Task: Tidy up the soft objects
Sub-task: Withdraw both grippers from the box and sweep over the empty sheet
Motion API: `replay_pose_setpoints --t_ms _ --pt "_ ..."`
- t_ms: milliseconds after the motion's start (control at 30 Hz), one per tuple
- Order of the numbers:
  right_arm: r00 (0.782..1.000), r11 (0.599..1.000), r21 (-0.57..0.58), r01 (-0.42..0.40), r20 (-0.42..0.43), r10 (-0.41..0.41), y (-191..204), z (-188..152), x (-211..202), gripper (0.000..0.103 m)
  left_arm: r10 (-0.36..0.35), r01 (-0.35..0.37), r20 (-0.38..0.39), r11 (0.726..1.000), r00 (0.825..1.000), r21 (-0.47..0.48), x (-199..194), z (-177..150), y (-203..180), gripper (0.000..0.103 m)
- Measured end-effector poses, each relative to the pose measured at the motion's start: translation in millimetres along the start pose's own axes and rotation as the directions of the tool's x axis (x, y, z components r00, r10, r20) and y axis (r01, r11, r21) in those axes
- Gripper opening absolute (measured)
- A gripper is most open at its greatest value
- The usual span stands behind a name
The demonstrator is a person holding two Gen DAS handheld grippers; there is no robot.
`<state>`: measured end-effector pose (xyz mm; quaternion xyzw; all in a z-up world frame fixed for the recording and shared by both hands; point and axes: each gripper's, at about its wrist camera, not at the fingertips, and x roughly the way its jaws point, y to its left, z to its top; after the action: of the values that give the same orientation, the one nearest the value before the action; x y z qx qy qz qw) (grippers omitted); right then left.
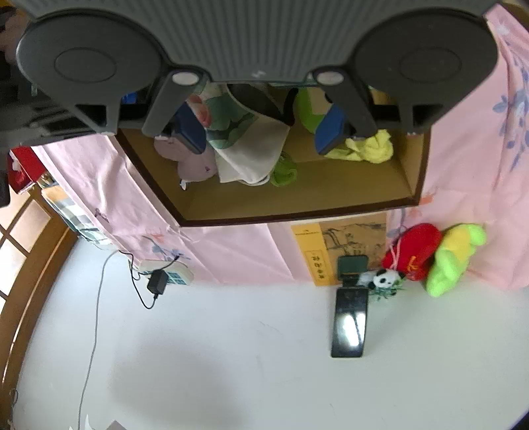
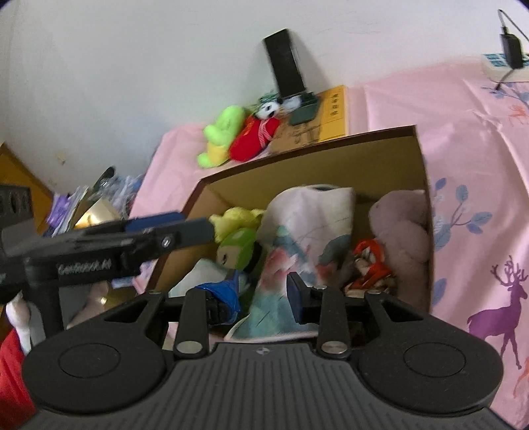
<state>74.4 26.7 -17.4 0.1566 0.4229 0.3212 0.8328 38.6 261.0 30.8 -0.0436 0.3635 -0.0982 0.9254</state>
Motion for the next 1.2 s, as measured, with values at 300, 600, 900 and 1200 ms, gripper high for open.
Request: replay_pose_setpoints --t_ms 300,600,900,1200 --pt "0.992 0.998 -0.045 -0.043 -0.118 0.037 4.8 4.9 48.3 0.013 0.145 -0.144 0.012 0.987 0.989 -0.074 -35.7 -15.6 -11.1 0.075" --pt "0.991 0.989 -0.073 -0.128 -0.049 0.125 1.6 3.2 -4.9 0.015 0.216 -0.212 0.025 0.97 0.976 -0.119 -55.6 -39.9 -52.5 0.079" --pt "0.962 0.946 -0.221 0.237 0.189 -0.197 -20.1 -23.4 -101.8 0.015 0.156 -0.153 0.044 0.986 0.987 -0.061 -31.6 -52.8 -138.7 0.094" --pt "0.863 0.868 -0.138 0.478 0.26 -0.434 -67.5 -48.5 -168.7 0.016 0.194 -0.195 -0.057 0.981 0.979 -0.02 17.3 -54.5 -225.4 0.094"
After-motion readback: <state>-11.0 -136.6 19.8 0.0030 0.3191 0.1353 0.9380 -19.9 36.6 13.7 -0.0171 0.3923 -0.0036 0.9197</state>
